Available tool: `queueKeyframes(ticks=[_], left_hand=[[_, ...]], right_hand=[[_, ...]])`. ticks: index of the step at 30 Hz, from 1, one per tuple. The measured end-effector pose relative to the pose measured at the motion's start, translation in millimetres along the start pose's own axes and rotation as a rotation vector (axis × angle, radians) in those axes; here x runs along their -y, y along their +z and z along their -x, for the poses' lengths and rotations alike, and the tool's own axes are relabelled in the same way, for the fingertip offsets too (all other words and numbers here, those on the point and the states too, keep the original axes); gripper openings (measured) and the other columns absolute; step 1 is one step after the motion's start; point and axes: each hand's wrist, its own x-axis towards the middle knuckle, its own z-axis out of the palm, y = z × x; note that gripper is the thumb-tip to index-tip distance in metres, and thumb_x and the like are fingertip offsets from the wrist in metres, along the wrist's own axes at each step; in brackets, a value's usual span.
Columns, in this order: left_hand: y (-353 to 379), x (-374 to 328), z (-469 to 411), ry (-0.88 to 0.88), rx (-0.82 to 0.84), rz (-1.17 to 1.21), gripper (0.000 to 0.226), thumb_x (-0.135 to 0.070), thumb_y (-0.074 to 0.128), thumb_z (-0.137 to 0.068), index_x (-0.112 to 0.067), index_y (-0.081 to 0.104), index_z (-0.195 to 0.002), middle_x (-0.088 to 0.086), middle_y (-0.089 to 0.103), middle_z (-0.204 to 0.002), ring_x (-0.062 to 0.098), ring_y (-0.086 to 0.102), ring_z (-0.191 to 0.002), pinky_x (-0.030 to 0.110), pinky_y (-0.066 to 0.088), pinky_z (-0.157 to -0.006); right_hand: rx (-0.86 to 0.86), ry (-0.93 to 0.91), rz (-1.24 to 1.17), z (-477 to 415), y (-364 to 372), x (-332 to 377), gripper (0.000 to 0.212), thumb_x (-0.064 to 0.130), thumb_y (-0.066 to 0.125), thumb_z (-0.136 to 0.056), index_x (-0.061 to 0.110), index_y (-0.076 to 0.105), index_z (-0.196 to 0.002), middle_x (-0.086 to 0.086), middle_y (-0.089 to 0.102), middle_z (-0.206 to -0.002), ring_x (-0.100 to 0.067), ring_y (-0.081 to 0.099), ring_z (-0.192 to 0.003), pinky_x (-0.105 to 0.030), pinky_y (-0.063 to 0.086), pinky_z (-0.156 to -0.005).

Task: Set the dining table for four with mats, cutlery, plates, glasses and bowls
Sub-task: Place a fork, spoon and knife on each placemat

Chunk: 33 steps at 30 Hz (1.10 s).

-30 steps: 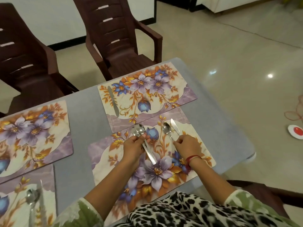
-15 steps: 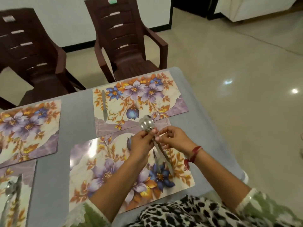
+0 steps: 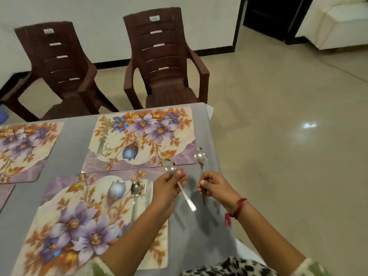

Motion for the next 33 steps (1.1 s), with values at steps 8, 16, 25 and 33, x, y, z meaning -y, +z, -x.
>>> queueKeyframes(ticks=[8,16,25,33], left_hand=[[63.7,37.7,18.9,0.027,-0.228,0.173,0.016,-0.011,0.047,-0.098,-0.003,0.061,-0.103,0.011,0.070,-0.092,0.018,0.069,-0.080,0.020,0.056,-0.064],[88.2,25.1,3.5,0.070,-0.430,0.046,0.024,-0.009,0.038,-0.100,-0.013,0.061,-0.103,0.000,0.048,-0.068,0.007,0.031,-0.047,0.015,0.026,-0.038],[158.5,8.6,-55.7,0.135,-0.504,0.224,0.025,-0.020,0.038,-0.099,-0.009,0.060,-0.097,-0.004,0.040,-0.062,0.002,0.028,-0.037,0.015,0.021,-0.035],[236.7,1.6,-126.6,0.168,-0.781,0.421,0.038,-0.043,0.039,-0.100,-0.016,0.059,-0.081,-0.012,0.044,-0.047,0.003,0.029,-0.034,0.016,0.021,-0.032]], right_hand=[[0.100,-0.059,0.110,-17.6,-85.7,18.9,0.020,-0.003,0.037,-0.095,0.009,0.051,-0.089,-0.006,0.065,-0.081,-0.005,0.051,-0.052,-0.016,0.041,-0.049],[0.127,-0.140,0.159,-30.3,-99.1,44.7,0.028,0.015,0.038,-0.101,0.015,0.066,-0.096,0.000,0.056,-0.072,0.004,0.045,-0.047,-0.009,0.034,-0.049],[0.146,-0.126,0.111,-97.8,-170.7,77.0,0.029,0.003,0.047,-0.095,0.022,0.067,-0.102,0.008,0.057,-0.076,-0.005,0.048,-0.065,-0.008,0.039,-0.051],[0.325,-0.102,0.203,-211.8,-263.7,143.0,0.026,0.001,0.048,-0.094,0.021,0.066,-0.095,0.001,0.059,-0.083,-0.010,0.053,-0.071,-0.020,0.046,-0.062]])
